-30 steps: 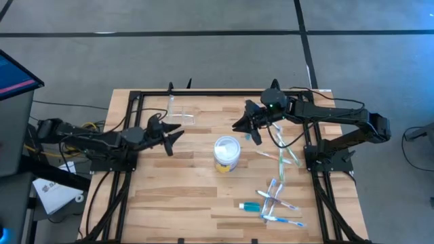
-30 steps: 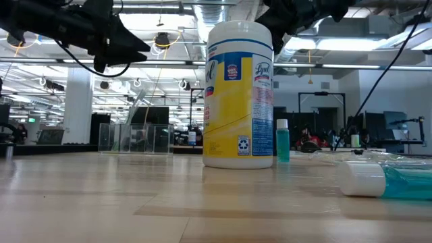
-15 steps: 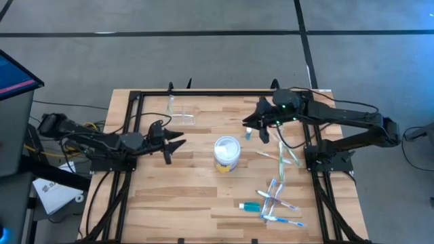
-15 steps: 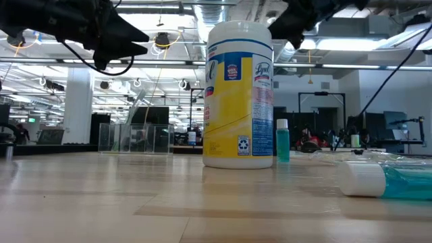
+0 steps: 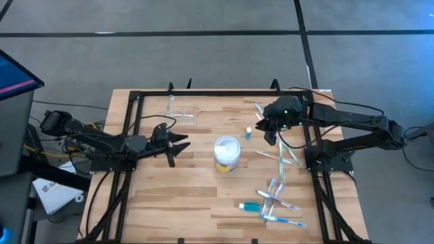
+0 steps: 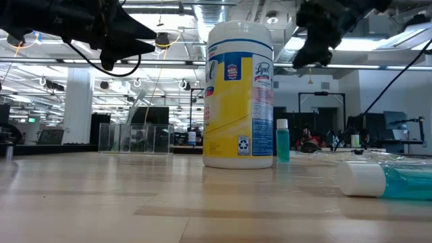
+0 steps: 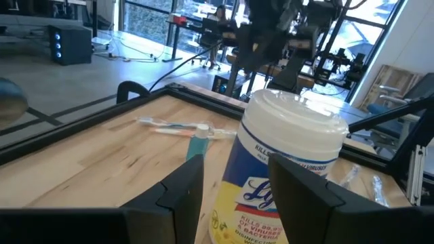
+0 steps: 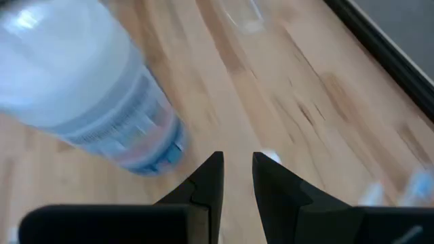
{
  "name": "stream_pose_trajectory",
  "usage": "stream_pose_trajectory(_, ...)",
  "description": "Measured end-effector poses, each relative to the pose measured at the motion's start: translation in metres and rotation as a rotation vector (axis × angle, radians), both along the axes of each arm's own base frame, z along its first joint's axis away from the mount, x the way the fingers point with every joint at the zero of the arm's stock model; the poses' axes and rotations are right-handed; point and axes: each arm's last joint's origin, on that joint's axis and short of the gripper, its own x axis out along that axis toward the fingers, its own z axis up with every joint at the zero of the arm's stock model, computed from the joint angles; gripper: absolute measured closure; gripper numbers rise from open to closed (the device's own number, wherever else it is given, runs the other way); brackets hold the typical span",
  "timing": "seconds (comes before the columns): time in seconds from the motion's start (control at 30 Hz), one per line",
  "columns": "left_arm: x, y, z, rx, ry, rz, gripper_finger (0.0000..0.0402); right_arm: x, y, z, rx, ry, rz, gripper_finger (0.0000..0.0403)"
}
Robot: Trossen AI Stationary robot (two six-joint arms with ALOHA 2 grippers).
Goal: Pick & Place toothbrushing station
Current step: Put the top blue toothbrush into the transparent organizer
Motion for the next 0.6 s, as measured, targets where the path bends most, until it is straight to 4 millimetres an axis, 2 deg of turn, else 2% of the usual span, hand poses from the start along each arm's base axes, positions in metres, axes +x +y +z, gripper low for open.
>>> stream_pose_trajectory(0.13,0.000,0.000,0.000,-0.001,-0.004,0.000,0.0243,-0.007,-0.006,-0.008,-0.005,0.115,-0.107,0.0332)
stream_pose_trajectory(0.33,0.001,0.000,0.000,-0.001,-0.006,0.001,0.0243,-0.009,-0.027,-0.021,0.036,0.212,-0.228,0.0332)
stream_pose_trajectory(0.6,0.000,-0.002,0.001,-0.004,-0.009,-0.014,0.0243,-0.012,-0.057,-0.053,0.076,0.347,-0.320,0.0332)
